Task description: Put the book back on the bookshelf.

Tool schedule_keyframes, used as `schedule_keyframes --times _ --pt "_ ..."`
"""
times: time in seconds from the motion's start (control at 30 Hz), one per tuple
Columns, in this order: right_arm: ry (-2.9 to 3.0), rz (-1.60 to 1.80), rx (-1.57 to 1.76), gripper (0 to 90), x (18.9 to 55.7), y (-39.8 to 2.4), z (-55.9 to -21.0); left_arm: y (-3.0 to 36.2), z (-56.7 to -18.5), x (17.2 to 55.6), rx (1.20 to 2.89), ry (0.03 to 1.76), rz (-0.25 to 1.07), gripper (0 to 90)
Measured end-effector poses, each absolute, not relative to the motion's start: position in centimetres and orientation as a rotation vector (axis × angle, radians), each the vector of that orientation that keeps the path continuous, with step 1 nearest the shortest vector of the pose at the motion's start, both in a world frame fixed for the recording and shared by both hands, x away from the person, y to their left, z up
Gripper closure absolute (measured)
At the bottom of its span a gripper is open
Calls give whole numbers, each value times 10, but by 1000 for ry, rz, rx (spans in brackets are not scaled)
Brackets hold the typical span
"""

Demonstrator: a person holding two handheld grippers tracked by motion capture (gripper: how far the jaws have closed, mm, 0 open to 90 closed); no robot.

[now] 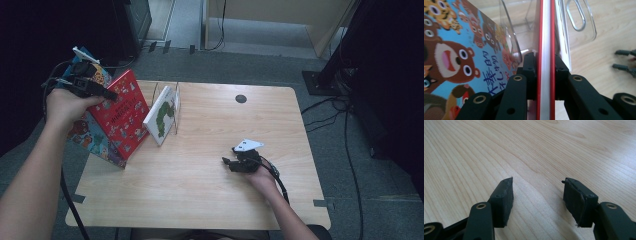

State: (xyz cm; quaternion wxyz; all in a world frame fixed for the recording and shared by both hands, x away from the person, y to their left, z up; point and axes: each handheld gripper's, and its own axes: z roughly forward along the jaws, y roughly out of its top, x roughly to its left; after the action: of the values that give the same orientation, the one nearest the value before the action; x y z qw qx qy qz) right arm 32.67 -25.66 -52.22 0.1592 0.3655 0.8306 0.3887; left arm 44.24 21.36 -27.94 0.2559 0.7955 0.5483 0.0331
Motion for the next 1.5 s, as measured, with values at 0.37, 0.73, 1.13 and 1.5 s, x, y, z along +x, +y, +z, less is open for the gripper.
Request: schedule_keyframes --times 0.37,0.73,1.13,1.5 --pt "2376 1114 1042 417 327 -256 -522 206 -285 456 2236 1541 -11 792" --pt "2376 1114 1040 417 327 -256 -522 209 -278 473 2152 1605 -33 797" --pt "2376 1114 1041 417 327 -256 -522 203 -280 501 2094 1628 -9 796" --pt "2384 1115 1038 415 324 -256 -522 208 -284 511 2050 1671 -2 795"
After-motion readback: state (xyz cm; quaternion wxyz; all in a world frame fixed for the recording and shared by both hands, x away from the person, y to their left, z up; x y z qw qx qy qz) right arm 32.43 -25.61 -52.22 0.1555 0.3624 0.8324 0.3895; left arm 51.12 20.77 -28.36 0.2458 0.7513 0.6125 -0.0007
